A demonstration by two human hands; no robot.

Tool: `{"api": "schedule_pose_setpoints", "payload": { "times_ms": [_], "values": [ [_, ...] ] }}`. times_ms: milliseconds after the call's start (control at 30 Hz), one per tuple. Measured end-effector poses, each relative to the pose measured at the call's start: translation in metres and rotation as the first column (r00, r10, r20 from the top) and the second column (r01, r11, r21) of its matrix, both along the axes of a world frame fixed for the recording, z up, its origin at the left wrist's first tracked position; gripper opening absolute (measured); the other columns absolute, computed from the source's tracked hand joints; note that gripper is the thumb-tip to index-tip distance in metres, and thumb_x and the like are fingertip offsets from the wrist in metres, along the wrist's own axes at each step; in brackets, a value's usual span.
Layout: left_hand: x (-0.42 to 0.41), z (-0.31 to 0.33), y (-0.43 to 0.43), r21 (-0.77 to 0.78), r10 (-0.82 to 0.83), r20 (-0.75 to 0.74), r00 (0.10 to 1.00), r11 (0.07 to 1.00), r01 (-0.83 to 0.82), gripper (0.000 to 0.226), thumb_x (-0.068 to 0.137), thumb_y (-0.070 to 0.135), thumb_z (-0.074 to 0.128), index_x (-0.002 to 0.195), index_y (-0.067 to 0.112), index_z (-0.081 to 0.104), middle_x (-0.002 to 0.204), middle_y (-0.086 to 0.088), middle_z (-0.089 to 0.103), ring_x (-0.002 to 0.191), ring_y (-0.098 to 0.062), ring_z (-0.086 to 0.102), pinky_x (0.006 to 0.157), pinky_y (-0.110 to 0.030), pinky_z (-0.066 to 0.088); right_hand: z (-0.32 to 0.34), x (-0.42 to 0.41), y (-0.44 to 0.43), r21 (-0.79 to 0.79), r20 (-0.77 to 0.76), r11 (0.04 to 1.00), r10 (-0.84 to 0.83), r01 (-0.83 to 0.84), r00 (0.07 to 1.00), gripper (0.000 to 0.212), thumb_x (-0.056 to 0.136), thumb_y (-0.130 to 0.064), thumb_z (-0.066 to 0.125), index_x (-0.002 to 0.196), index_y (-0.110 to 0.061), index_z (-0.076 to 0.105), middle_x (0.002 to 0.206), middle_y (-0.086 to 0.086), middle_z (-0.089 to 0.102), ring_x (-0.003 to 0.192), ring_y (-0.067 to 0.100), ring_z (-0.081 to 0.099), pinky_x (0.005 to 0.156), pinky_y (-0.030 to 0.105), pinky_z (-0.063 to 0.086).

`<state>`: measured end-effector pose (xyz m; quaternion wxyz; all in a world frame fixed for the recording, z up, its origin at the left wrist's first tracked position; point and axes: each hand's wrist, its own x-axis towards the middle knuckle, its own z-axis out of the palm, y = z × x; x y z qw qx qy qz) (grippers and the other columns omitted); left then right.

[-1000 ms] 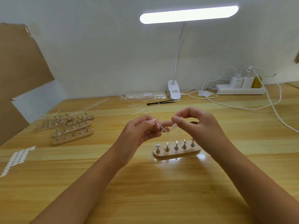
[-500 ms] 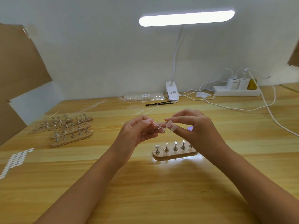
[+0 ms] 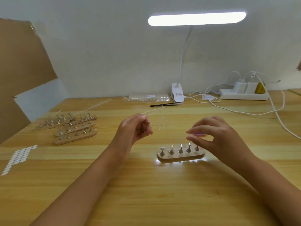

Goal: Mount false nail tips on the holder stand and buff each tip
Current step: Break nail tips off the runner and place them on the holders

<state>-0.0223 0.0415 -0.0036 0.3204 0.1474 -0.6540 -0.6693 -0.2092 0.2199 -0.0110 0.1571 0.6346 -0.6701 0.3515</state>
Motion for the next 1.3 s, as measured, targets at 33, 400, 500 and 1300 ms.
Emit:
{"api": "schedule_pose_setpoints", "payload": {
  "times_ms": [33, 400, 500, 1300],
  "values": [
    [-0.002, -0.001, 0.001, 0.001, -0.012, -0.001, 1.0, 1.0, 0.012, 0.029, 0.094, 0.022, 0.05, 0.068, 0.024, 0.065, 0.064, 0.0, 0.063, 0.061, -0.01, 0.06, 0.063, -0.019, 0.053, 0.0, 0.001, 0.0, 0.004, -0.017, 1.0, -0.001, 0.001, 1.0, 0.032, 0.082, -0.046, 0.061, 0.089, -0.02, 0.078, 0.086, -0.01, 0.067, 0.089, 0.017, 0.057, 0.072, 0.024, 0.052],
    [-0.008, -0.007, 0.007, -0.039, -0.079, 0.025, 0.997, 0.996, 0.08, 0.02, 0.089, 0.026, 0.051, 0.074, 0.019, 0.062, 0.065, 0.001, 0.064, 0.063, -0.01, 0.06, 0.064, -0.019, 0.052, -0.008, 0.01, -0.01, 0.053, -0.117, 0.997, 0.065, -0.059, 0.991, 0.039, 0.086, -0.047, 0.054, 0.091, -0.017, 0.08, 0.087, -0.004, 0.069, 0.088, 0.02, 0.06, 0.064, 0.027, 0.048],
    [-0.008, -0.006, 0.007, -0.036, -0.077, 0.021, 0.997, 0.996, 0.077, 0.021, 0.089, 0.027, 0.051, 0.072, 0.022, 0.064, 0.066, 0.001, 0.064, 0.063, -0.01, 0.061, 0.064, -0.019, 0.052, -0.009, 0.009, -0.011, 0.063, -0.118, 0.996, 0.068, -0.061, 0.991, 0.038, 0.086, -0.047, 0.055, 0.091, -0.018, 0.08, 0.087, -0.005, 0.069, 0.088, 0.019, 0.059, 0.066, 0.026, 0.047],
    [-0.006, -0.002, 0.011, -0.052, -0.041, 0.028, 0.999, 0.998, 0.043, 0.019, 0.088, 0.028, 0.052, 0.075, 0.019, 0.063, 0.068, 0.001, 0.066, 0.067, -0.011, 0.06, 0.071, -0.024, 0.052, -0.004, 0.013, -0.006, 0.127, 0.244, 0.992, -0.005, -0.027, 0.97, 0.046, 0.078, -0.058, 0.051, 0.104, -0.028, 0.074, 0.108, -0.016, 0.058, 0.114, 0.005, 0.037, 0.092, 0.005, 0.027]
  ]
}}
